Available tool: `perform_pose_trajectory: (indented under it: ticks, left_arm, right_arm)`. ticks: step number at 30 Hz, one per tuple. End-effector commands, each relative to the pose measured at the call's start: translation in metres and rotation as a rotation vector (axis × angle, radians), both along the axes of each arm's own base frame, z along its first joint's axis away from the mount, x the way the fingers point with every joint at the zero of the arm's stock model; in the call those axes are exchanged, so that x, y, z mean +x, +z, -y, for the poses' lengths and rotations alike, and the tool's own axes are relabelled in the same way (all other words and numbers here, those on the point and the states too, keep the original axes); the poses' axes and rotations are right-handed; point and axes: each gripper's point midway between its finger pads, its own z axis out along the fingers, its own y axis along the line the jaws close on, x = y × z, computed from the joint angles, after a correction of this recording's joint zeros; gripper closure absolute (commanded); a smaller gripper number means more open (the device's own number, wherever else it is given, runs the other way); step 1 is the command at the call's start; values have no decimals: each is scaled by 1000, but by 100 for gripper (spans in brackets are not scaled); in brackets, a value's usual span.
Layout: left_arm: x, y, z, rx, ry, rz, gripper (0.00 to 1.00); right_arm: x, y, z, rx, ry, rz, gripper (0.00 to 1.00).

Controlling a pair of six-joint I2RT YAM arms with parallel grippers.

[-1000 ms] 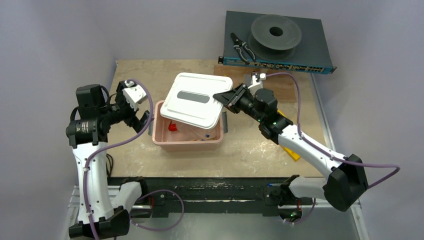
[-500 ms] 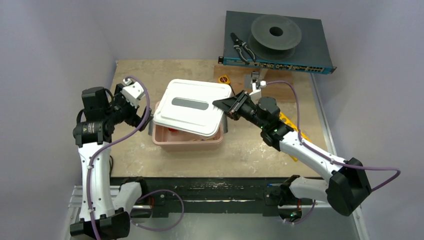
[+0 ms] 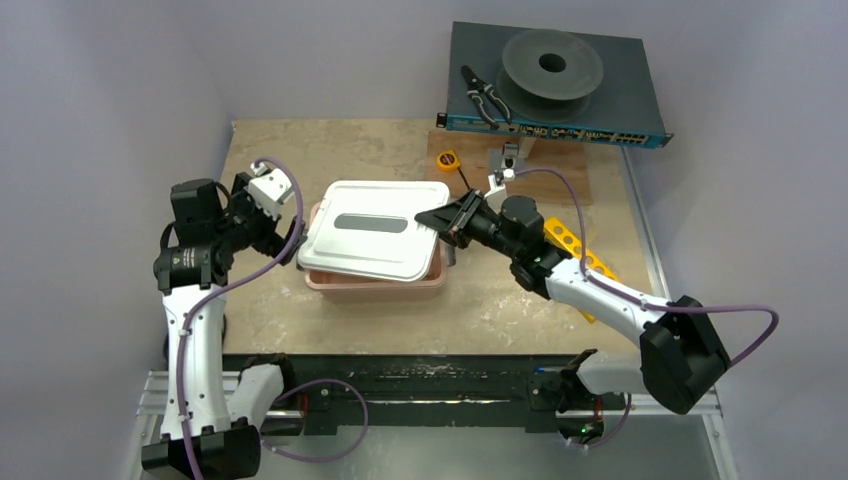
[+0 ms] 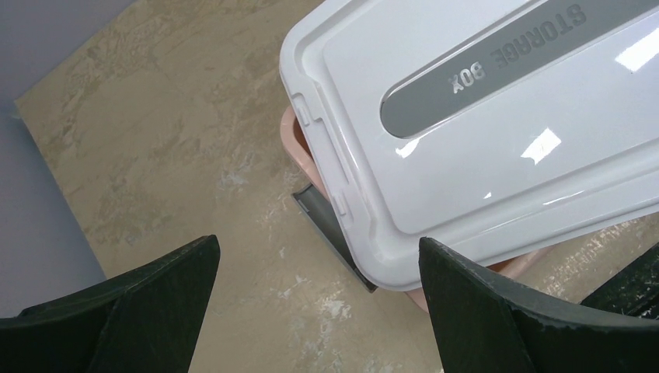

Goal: Organize the chemistry lab equipment

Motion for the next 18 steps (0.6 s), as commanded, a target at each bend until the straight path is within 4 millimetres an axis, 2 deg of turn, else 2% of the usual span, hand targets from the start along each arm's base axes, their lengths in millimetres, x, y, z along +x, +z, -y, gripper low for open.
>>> perform_pose_trajectory:
  ticks: [1,3,6,7,12,18]
  left_arm:
    - [3,1,-3,20,-4,42,0]
    - [5,-3,-6,30,5,39,0]
    - [9,-16,-11,61,11,24,0]
    - [11,-22,-14,76,17,20,0]
    - [24,-51,-30,137,56,-23,0]
    - [28,-58,-31,137,56,-18,0]
  right_arm:
    - [-7,10,-1,14,24,27,100]
    - [-6,-1,4,-49,9,16,91]
    - [-7,-15,8,-133,10,6,70]
    - [-8,-19,7,-150,23,0,66]
    - [-9,-43,3,-230,69,-34,54]
    - [-4,-49,6,-363,86,-23,45]
